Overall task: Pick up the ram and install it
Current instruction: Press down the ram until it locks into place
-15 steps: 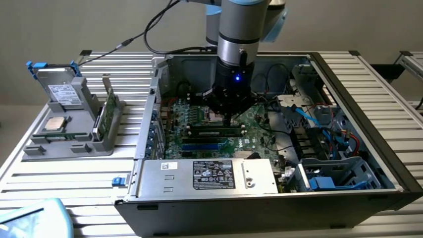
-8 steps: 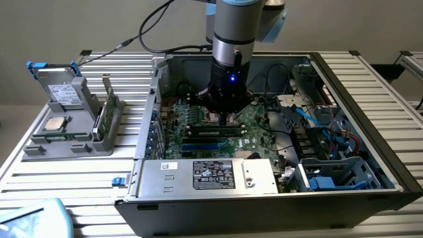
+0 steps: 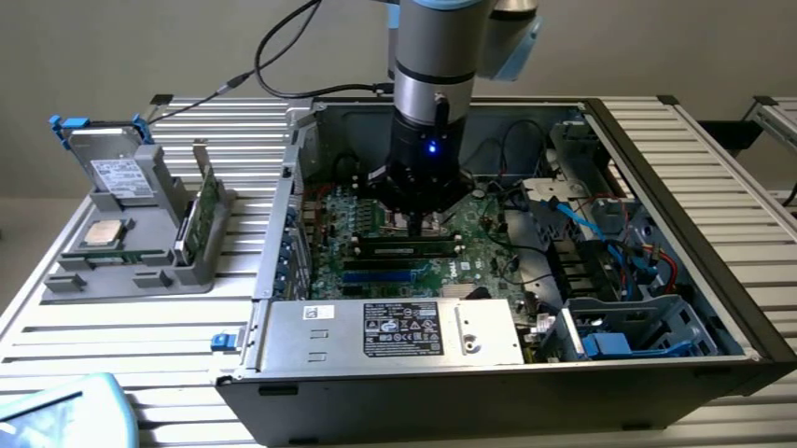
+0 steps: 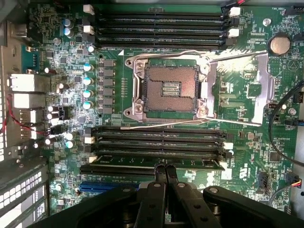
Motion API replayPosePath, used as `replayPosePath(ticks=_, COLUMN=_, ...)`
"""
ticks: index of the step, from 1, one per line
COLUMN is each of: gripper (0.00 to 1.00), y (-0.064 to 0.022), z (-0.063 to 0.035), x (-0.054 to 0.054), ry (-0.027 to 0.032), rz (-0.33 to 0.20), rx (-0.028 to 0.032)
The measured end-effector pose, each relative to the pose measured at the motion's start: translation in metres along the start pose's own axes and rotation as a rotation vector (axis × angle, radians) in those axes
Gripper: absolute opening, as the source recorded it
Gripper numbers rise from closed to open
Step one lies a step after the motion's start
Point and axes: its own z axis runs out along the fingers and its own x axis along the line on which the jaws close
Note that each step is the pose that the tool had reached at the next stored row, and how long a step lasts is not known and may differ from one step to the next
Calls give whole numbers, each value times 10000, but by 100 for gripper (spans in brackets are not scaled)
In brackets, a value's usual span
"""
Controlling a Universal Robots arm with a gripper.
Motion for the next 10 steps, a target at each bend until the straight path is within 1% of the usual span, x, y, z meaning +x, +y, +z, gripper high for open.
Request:
replayPosePath(ticks=2, gripper=10, y=-9, z=-21, x=21, ry=-2, rz=-2, rx=-45)
replayPosePath(ticks=6, gripper=10, y=-40, z=-62, x=58, ry=-2, rz=-4, rx=-113)
replayPosePath(ticks=7, gripper=10, y=-57, z=-73, x=60, ry=-1, rz=-6, rx=-138)
replayPosePath(ticks=8, gripper=10, y=-62, z=-76, x=61, ry=-3, rz=-7, rx=-186)
replayPosePath(ticks=9, gripper=10, y=-63, z=-76, x=61, ry=-3, rz=-7, rx=-207)
replayPosePath(ticks=10, gripper=10, y=-63, z=-76, x=61, ry=-3, rz=-6, rx=-207)
